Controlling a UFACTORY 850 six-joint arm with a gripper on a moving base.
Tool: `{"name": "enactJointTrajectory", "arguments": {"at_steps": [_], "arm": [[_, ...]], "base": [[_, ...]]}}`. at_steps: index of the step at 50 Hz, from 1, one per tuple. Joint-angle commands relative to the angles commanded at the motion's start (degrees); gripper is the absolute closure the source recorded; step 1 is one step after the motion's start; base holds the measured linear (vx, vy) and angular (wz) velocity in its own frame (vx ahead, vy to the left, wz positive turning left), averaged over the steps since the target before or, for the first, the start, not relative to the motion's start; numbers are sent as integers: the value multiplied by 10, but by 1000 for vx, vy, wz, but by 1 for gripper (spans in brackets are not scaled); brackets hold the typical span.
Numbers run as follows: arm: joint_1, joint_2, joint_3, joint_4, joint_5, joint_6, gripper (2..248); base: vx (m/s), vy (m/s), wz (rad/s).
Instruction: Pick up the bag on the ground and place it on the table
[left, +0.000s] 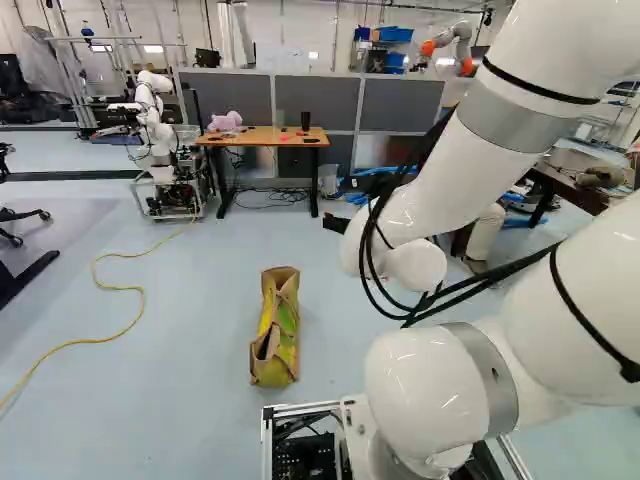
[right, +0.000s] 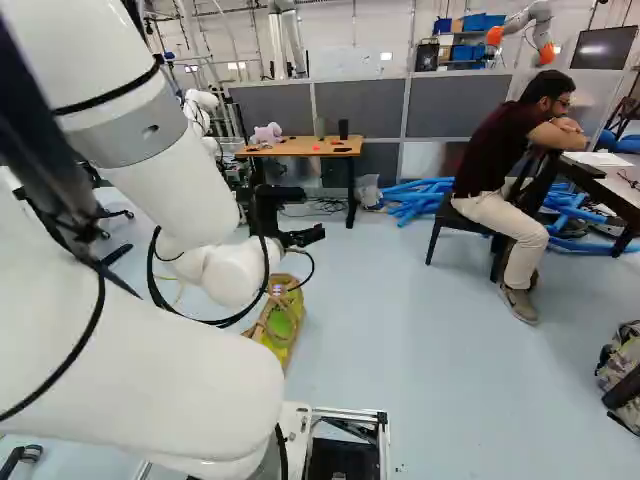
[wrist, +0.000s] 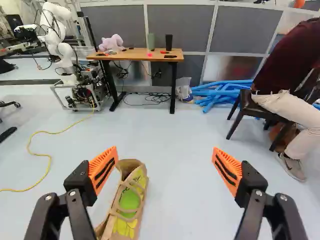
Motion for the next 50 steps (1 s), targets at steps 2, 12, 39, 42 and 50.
{"name": "enactJointTrajectory", "arguments": {"at_steps": [2, 12, 39, 42, 50], "arm": [[2, -3, -3, 0, 0, 0, 3], [15, -26, -23, 0, -4, 0, 3], [56, -107, -97, 0, -54, 0, 3], [61, -115, -106, 0, -62, 0, 3], [72, -138, -128, 0, -87, 0, 3]], "base": [[0, 0, 0], [0, 0, 0], [0, 0, 0], [0, 0, 0], [0, 0, 0]]}}
